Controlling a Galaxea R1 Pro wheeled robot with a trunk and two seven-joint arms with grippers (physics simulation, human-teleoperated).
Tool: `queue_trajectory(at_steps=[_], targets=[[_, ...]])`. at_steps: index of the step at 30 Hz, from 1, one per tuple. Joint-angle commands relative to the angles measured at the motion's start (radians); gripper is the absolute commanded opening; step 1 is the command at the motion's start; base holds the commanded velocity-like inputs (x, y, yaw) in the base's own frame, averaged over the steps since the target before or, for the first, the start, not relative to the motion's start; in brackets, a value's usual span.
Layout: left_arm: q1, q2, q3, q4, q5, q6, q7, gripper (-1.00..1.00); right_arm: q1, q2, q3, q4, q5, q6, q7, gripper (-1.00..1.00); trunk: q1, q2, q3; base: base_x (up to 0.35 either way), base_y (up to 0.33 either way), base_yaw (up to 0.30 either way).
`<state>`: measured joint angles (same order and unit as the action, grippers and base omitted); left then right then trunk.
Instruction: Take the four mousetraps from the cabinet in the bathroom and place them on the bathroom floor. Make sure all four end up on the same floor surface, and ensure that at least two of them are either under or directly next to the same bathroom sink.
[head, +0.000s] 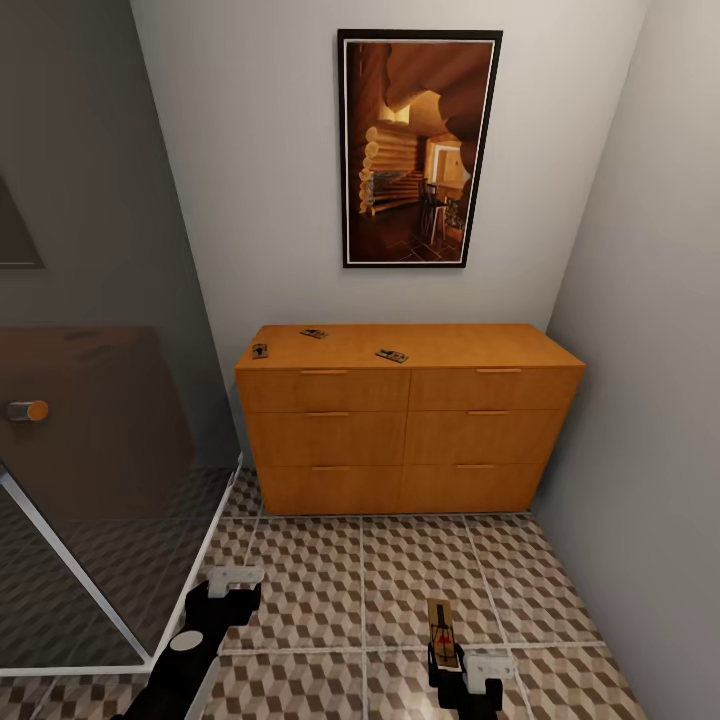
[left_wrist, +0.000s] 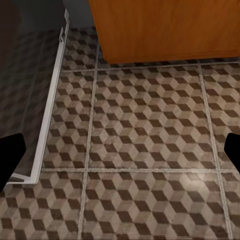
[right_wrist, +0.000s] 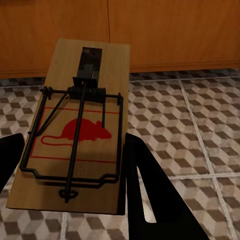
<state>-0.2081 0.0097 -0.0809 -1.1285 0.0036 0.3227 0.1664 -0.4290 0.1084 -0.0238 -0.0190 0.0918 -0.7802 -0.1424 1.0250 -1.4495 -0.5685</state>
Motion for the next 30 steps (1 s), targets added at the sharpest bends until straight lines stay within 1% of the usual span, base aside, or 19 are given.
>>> queue_trajectory(at_steps=[1,10,15,16,19,21,22,25,30], targets=[[0.000,0.001,-0.003,0.000,0.000,0.006,0.007,1.00,-0.001,0.000,-0.002,0.001,0.008,-0.002,-0.005,-1.00,0.000,-0.001,-0.001,0.000,0.000,0.000],[0.000,0.000,-0.004,0.030,0.000,-0.001,0.007,1.00,-0.001,0.001,-0.002,0.001,0.008,-0.002,-0.005,-1.00,0.000,-0.001,-0.001,0.000,0.000,0.000],[0.000,-0.004,-0.005,0.068,-0.001,-0.062,0.007,1.00,-0.001,0.001,-0.001,0.001,0.008,-0.002,-0.005,-1.00,0.000,-0.001,-0.001,0.000,0.000,0.000],[0.000,-0.005,-0.004,0.086,-0.001,-0.084,0.008,1.00,-0.001,0.001,-0.001,0.001,0.008,-0.002,-0.005,-1.00,0.000,-0.001,-0.001,0.000,0.000,0.000],[0.000,-0.010,-0.004,0.128,-0.001,-0.119,0.008,1.00,-0.001,0.001,-0.001,0.001,0.007,-0.002,-0.005,-1.00,0.000,-0.001,-0.001,0.000,0.000,0.000],[0.000,-0.015,-0.003,0.149,-0.001,-0.133,0.008,1.00,-0.001,0.001,-0.001,0.001,0.008,-0.002,-0.005,-1.00,0.000,-0.001,-0.001,0.000,0.000,0.000],[0.000,-0.023,-0.003,0.170,-0.001,-0.145,0.008,1.00,-0.001,0.001,-0.001,0.001,0.007,-0.002,-0.005,-1.00,0.000,-0.001,-0.001,0.000,0.000,0.000],[0.000,-0.035,-0.002,0.206,-0.001,-0.164,0.008,1.00,-0.001,0.002,-0.001,0.001,0.007,-0.002,-0.005,-1.00,0.000,-0.001,-0.001,0.000,0.000,0.000],[-0.001,-0.042,-0.002,0.250,-0.001,-0.185,0.008,1.00,-0.001,0.001,-0.001,0.001,0.008,-0.002,-0.005,-1.00,0.000,-0.001,-0.001,0.000,0.000,0.000]])
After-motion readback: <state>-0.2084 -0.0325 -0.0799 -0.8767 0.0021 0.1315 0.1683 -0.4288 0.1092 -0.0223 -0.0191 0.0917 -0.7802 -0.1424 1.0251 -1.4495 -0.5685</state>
